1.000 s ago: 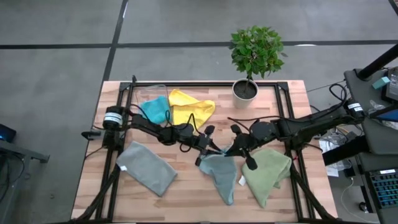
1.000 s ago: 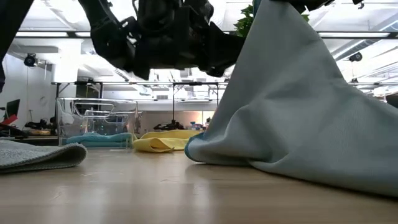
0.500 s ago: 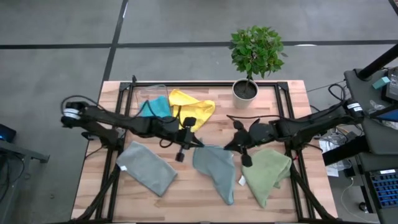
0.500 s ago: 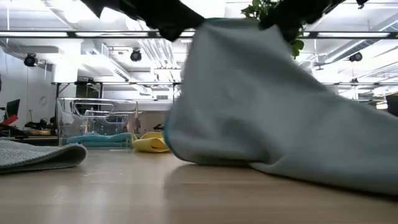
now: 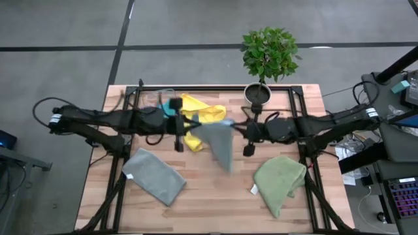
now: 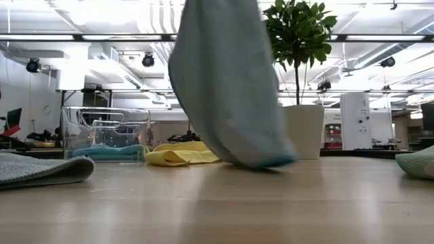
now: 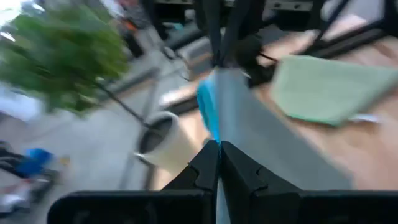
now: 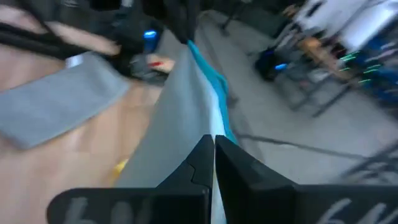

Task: Fold microfiber towels
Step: Fold the light blue microfiber towel

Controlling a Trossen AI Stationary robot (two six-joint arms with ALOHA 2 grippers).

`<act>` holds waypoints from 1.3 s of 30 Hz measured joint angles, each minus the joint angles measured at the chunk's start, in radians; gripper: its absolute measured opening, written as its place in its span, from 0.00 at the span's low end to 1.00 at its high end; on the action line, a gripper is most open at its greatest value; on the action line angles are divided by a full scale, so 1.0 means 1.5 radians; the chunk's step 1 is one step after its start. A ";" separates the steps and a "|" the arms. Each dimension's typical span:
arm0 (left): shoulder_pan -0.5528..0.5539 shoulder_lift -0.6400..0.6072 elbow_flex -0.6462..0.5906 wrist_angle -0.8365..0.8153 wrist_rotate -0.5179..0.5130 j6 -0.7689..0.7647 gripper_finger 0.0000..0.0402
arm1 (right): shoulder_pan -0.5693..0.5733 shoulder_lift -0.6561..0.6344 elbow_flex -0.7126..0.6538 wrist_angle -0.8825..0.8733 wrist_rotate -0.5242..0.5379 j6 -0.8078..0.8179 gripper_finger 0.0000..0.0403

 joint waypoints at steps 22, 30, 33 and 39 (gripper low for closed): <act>-0.119 0.067 -0.073 -0.190 0.093 -0.379 0.00 | 0.035 0.038 -0.202 0.012 -0.130 0.321 0.06; -0.209 0.133 -0.104 -0.195 0.123 -0.532 0.00 | 0.015 0.159 -0.293 0.251 -0.152 0.316 0.27; -0.218 0.146 -0.104 -0.197 0.124 -0.572 0.00 | -0.001 0.224 -0.284 0.273 -0.152 0.278 0.36; -0.221 0.146 -0.104 -0.199 0.141 -0.607 0.00 | -0.044 0.344 -0.230 0.284 -0.149 0.172 0.49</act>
